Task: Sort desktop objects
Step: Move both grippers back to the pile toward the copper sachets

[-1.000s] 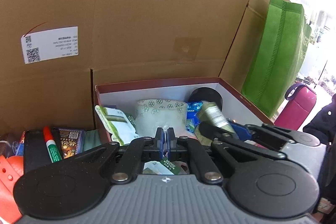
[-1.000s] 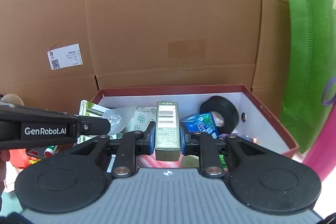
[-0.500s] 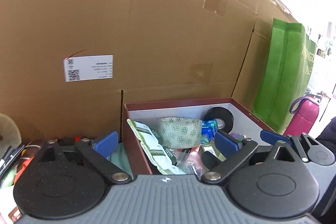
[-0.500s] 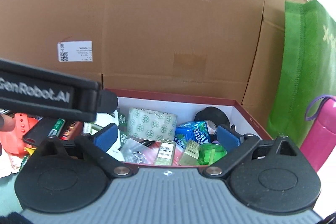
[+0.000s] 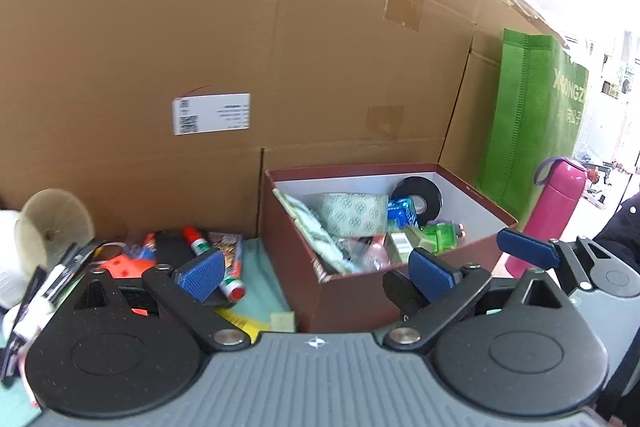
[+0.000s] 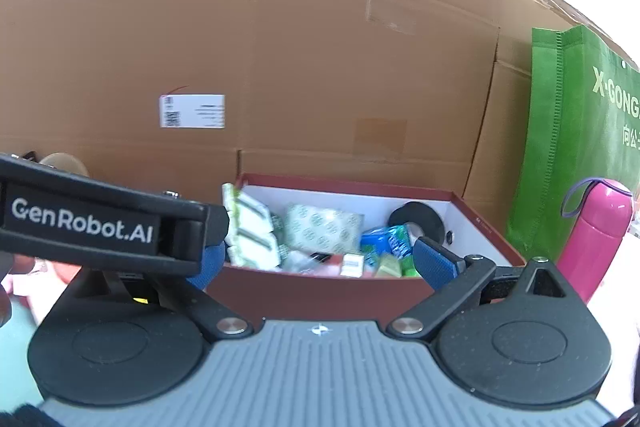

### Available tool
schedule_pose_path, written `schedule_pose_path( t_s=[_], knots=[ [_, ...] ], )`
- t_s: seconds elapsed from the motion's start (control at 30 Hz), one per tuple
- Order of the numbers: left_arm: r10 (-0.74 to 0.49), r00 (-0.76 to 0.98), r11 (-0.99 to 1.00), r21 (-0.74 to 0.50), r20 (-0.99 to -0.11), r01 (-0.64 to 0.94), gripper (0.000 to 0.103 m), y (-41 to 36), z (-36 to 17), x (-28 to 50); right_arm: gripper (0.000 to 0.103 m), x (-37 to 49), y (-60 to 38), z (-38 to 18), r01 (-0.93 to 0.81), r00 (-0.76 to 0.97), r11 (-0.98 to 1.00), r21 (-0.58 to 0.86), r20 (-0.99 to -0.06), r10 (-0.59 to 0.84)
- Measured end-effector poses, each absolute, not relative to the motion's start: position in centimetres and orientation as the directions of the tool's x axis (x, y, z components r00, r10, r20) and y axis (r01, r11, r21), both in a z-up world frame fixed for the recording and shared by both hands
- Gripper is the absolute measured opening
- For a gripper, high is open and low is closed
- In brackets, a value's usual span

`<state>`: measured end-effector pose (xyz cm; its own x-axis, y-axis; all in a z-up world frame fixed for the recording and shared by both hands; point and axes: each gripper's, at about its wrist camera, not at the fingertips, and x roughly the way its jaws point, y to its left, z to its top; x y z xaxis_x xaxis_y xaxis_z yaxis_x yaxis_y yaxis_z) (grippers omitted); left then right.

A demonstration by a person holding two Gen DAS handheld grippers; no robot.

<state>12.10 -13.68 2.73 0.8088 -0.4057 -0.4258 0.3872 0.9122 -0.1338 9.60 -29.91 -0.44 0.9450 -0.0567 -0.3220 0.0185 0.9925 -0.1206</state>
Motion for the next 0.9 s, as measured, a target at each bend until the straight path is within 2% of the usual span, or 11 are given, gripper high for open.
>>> schedule_pose_path(
  t_s=[0.27, 0.5, 0.67, 0.73, 0.77, 0.8, 0.87, 0.9],
  knots=[
    [-0.397, 0.812, 0.917, -0.213, -0.427, 0.336, 0.101, -7.5, 0.7, 8.1, 0.098, 6.1, -25.7, -1.6, -0.086, 0.94, 0.992, -0.096, -0.339, 0.048],
    [-0.33, 0.813, 0.937, -0.271, -0.48, 0.221, 0.098, -1.9, -1.9, 7.1, 0.098, 5.3, -20.3, -3.8, -0.227, 0.899, 0.967, -0.112, -0.407, 0.164],
    [-0.332, 0.807, 0.933, -0.295, -0.488, 0.206, 0.093, 0.7, -2.9, 7.3, 0.098, 5.0, -16.6, -5.6, -0.309, 0.868, 0.941, -0.139, -0.446, 0.219],
    [-0.333, 0.809, 0.934, -0.289, -0.485, 0.211, 0.09, 1.1, -3.1, 7.5, 0.098, 5.1, -15.4, -6.2, -0.326, 0.857, 0.934, -0.145, -0.462, 0.228],
    [-0.338, 0.807, 0.933, -0.286, -0.484, 0.219, 0.083, 1.2, -3.2, 7.6, 0.098, 5.2, -15.0, -6.4, -0.327, 0.855, 0.934, -0.146, -0.466, 0.226],
    [-0.349, 0.801, 0.93, -0.286, -0.486, 0.231, 0.072, 1.3, -3.3, 7.8, 0.098, 5.3, -14.6, -6.7, -0.322, 0.857, 0.935, -0.146, -0.466, 0.222],
    [-0.375, 0.784, 0.92, -0.304, -0.494, 0.249, 0.062, 1.4, -3.4, 8.3, 0.096, 5.9, -14.0, -6.9, -0.311, 0.857, 0.938, -0.151, -0.471, 0.208],
    [-0.386, 0.78, 0.915, -0.315, -0.492, 0.254, 0.061, 1.4, -3.4, 8.6, 0.095, 6.2, -13.8, -6.9, -0.309, 0.858, 0.939, -0.153, -0.471, 0.206]
  ],
)
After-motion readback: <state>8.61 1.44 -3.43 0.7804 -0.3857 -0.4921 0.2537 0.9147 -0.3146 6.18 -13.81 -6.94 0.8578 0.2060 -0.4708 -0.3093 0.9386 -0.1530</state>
